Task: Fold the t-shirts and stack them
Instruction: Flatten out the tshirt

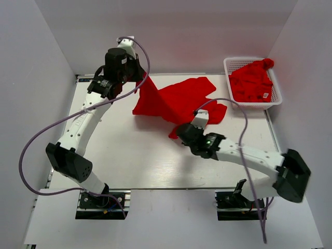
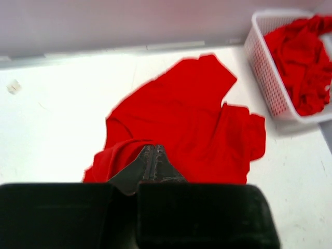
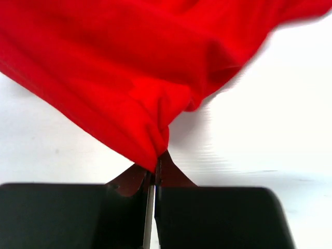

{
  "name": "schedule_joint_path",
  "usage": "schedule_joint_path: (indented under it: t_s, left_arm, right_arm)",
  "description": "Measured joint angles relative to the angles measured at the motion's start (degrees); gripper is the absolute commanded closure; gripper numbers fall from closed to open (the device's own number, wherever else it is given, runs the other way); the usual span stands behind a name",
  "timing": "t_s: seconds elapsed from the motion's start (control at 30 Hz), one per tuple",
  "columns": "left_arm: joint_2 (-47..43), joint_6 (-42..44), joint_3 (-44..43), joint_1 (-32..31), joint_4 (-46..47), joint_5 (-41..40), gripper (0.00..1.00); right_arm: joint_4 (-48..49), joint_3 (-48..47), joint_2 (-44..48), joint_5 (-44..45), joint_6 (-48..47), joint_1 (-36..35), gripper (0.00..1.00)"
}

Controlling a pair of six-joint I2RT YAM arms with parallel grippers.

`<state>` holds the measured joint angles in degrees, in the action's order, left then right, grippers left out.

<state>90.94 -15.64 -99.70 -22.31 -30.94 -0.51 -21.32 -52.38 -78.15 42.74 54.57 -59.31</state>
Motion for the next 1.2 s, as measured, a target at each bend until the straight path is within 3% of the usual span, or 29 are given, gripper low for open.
schedule_joint_path:
  t_s: [0.23, 0.43, 0.7, 0.77, 0.97, 1.2]
  left_arm:
    - [-1.2, 3.5, -10.4, -0.3, -2.5, -2.5, 1.0]
    - [-0.9, 7.2, -24.5, -0.7, -3.1, -5.0, 1.0]
    - [-6.3, 13.4, -29.9, -1.1, 1.6, -6.1, 1.0]
    - [-9.6, 15.2, -29.8, -1.1, 2.9, -5.3, 1.0]
    - [-19.9, 18.1, -31.5, -1.1, 4.3, -0.7, 1.0]
    - [-27.0, 19.7, -35.8, 0.1, 8.0, -0.5, 1.0]
  right_arm:
    - [-16.6, -10.3, 14.3, 5.2, -16.0, 2.2, 1.0]
    - [-14.5, -26.8, 20.5, 5.5, -37.6, 3.0, 1.0]
    - [-18.7, -68.2, 7.6, -1.1, -64.2, 3.0, 1.0]
    - [-19.3, -73.7, 5.5, -2.6, -69.4, 3.0, 1.0]
    - [-19.5, -69.8, 10.6, -14.8, -78.6, 2.9, 1.0]
    - [-23.3, -67.4, 20.8, -26.0, -79.7, 3.2, 1.0]
